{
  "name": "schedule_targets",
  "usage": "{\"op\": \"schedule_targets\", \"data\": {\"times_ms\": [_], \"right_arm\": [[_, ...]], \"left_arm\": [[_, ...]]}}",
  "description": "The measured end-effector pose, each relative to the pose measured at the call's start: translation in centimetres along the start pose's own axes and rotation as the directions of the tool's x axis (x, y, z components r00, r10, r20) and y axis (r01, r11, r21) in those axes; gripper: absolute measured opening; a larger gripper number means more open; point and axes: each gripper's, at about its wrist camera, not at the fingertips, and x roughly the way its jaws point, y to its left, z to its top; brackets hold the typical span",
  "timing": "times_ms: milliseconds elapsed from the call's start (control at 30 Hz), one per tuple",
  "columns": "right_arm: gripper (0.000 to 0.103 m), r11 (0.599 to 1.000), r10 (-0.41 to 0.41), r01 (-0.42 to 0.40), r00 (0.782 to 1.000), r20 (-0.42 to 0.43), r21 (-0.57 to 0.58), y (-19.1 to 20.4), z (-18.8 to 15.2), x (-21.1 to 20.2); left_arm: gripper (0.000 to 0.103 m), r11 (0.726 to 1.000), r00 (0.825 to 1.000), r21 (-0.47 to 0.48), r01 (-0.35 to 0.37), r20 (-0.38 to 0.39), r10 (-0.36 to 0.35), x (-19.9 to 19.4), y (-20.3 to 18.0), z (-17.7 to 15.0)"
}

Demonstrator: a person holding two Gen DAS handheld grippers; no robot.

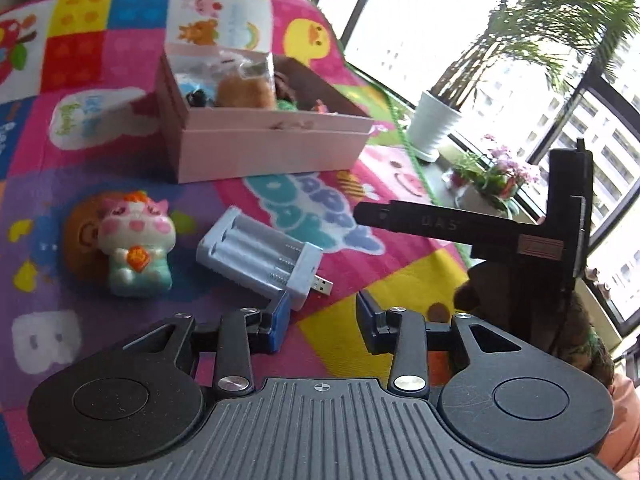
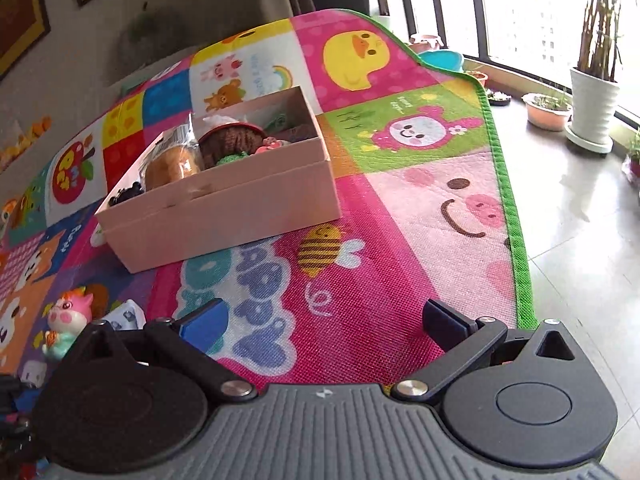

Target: Organize objects

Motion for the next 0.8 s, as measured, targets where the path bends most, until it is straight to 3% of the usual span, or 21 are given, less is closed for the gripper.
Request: {"op": "schedule_targets", "data": {"times_ms": [67,100,167,233,267,367,500,800], "right_arm": [[0.103,1.0,0.005,-0.005,1.0,0.005,0.012,-0.2,0.0,0.0],[0.103,1.0,0.003,-0.003,1.0,0.006,0.011,-0.1,0.0,0.0],[0.103,1.0,-0.007,0.007,1.0,0.002,0.002,0.1,0.0,0.1],[0.103,1.0,-0.011,0.011,1.0,0.001,-0.004,0.2,0.0,0.2],[0.103,1.0,-0.011,0.011,1.0,0.001,-0.003,0.2,0.0,0.2],[0.103,1.0,-0.01,0.01,1.0,0.0,-0.003,0.2,0.0,0.3],[0.103,1.0,-0.014,0.014,1.0,-0.003,-0.008,0.3,0.0,0.5],[0.103,0.998,-0.033,0.03,0.998,-0.051,-0.06,0.5,0.3,1.4]], "left_arm": [[0.041,0.992,0.992,0.069,-0.109,0.074,0.104,-1.2,-0.6,0.1],[0.041,0.98,0.979,0.089,-0.179,0.119,0.168,-1.7,-0.7,0.2],[0.041,0.932,0.927,0.118,-0.343,0.2,0.317,-2.3,-0.5,0.4],[0.041,0.868,0.866,0.122,-0.481,0.222,0.448,-2.0,0.2,0.6],[0.041,0.86,0.857,0.103,-0.5,0.204,0.474,-1.8,0.9,0.9],[0.041,0.891,0.885,0.01,-0.454,0.124,0.449,-1.1,3.1,1.2],[0.043,0.925,0.921,-0.065,-0.374,0.09,0.379,-0.2,4.4,1.5],[0.04,0.934,0.935,-0.11,-0.341,0.068,0.349,1.9,5.0,1.5]]}}
